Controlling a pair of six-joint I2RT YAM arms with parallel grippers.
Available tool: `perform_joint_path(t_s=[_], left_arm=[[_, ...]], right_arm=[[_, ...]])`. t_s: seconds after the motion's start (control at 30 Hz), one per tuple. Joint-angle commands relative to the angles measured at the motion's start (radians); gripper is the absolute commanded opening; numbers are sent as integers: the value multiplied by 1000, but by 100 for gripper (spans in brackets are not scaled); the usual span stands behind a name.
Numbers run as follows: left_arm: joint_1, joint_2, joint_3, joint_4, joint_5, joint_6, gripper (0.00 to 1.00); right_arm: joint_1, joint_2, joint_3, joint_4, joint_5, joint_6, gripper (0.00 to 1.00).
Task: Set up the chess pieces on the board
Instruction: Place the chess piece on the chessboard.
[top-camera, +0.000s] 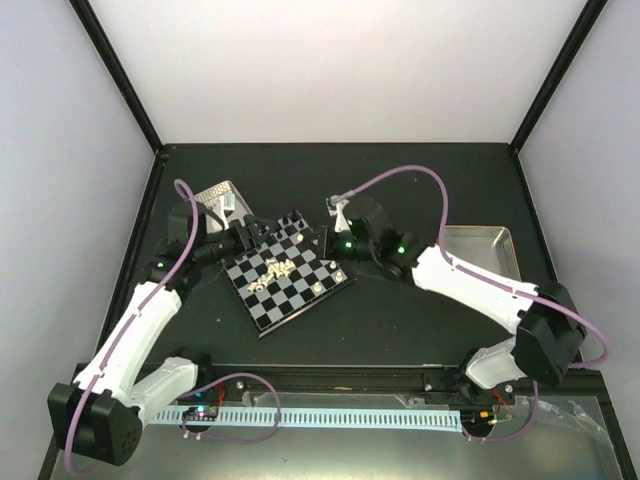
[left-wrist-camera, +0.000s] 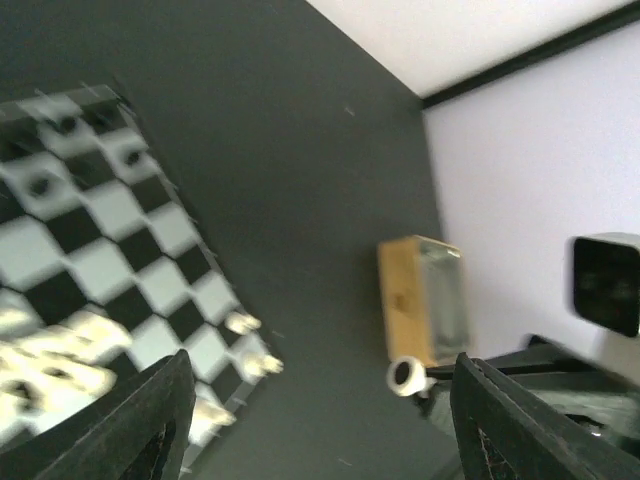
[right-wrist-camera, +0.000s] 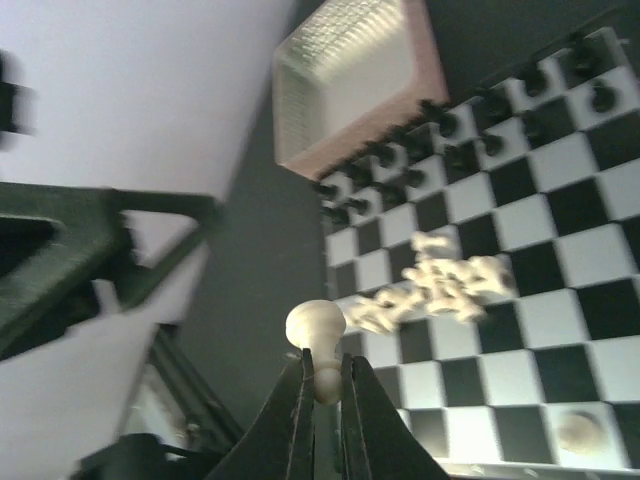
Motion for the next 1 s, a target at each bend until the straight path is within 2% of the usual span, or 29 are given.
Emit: perform_joint_path(t_s=[0.0,0.1,0.2,0.43,0.67,0.97], left_arm=[[9,-39,150,-305,-360,338,72],[9,-72,155,-344,-521,382,72],[9,-101,121,-299,-575,421,73],[9,-114,69,-245,-577,427,74],[1,-130,50,-236,-583,426,74],[-16,-142,37,-230,-594,427,75]], right_arm=[[-3,114,222,-572,116,-323,1],[-4,214,313,-700,139,-400,1],[-2,318,413,-812,192,-444,1],[-1,472,552,-901,230,-485,1],[3,589,637,-934,200,-507,2],[10,653,654,-944,200,-510,4]])
